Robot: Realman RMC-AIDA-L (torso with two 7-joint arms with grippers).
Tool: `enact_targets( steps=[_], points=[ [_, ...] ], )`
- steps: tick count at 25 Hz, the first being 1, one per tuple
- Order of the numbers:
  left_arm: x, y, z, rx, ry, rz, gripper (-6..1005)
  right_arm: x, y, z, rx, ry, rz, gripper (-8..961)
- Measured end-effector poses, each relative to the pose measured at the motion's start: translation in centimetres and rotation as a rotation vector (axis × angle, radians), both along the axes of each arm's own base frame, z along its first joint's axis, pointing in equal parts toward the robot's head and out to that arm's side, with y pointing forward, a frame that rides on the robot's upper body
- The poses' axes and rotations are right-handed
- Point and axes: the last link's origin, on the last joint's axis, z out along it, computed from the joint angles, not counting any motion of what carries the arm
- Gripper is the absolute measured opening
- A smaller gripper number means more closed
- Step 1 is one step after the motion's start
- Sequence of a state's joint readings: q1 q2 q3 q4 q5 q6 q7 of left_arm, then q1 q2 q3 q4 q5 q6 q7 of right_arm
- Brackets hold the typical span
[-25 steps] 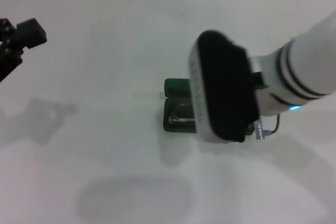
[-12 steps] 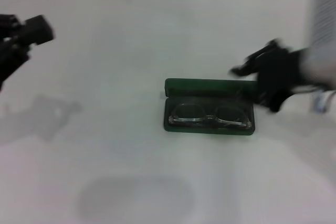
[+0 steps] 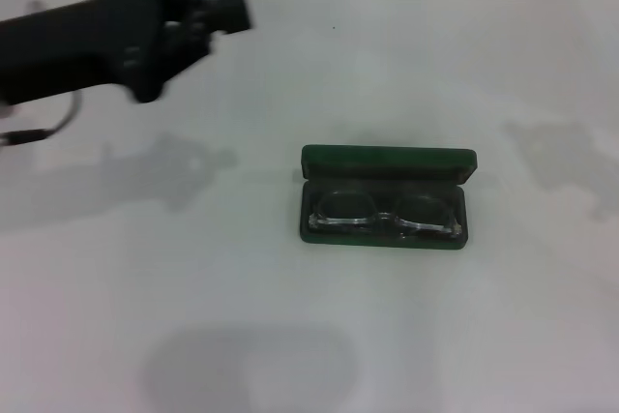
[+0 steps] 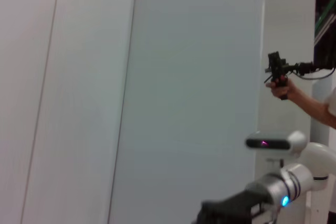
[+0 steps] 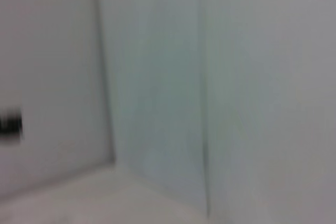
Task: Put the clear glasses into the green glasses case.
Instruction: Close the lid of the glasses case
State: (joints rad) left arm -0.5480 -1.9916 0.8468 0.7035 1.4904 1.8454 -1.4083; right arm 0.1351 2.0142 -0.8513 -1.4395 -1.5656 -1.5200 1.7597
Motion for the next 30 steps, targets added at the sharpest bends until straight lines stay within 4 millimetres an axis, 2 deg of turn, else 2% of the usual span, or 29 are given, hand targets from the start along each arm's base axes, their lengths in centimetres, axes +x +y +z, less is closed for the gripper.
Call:
enact_targets(
  steps=[4, 7, 13, 15, 19, 30],
  points=[
    [1.7, 2.0, -2.8, -0.05, 0.087, 0.035, 88, 3.3, -1.0, 1.9, 0.071, 0.126, -0.007, 62],
    [3.0, 3.2, -5.5, -0.073, 0.18, 0.041, 90, 5.1, -1.7, 2.0, 0.111, 0.184, -0.008, 6],
    [4.4, 4.7, -10.3, -0.117, 0.323, 0.066, 93, 6.7, -2.3, 1.3, 0.126, 0.202, -0.028, 11],
    [4.5, 4.9, -11.2, -0.116, 0.349, 0.075, 94, 7.1, -2.4, 1.0, 0.127, 0.209, -0.037, 13],
    [4.6, 5.3, -12.6, -0.104, 0.39, 0.085, 184, 7.6, -2.4, 0.5, 0.129, 0.224, -0.045, 17],
    [3.7, 5.2, -15.1, -0.099, 0.471, 0.133, 166, 8.0, -2.3, -0.2, 0.122, 0.235, -0.05, 27]
  ],
)
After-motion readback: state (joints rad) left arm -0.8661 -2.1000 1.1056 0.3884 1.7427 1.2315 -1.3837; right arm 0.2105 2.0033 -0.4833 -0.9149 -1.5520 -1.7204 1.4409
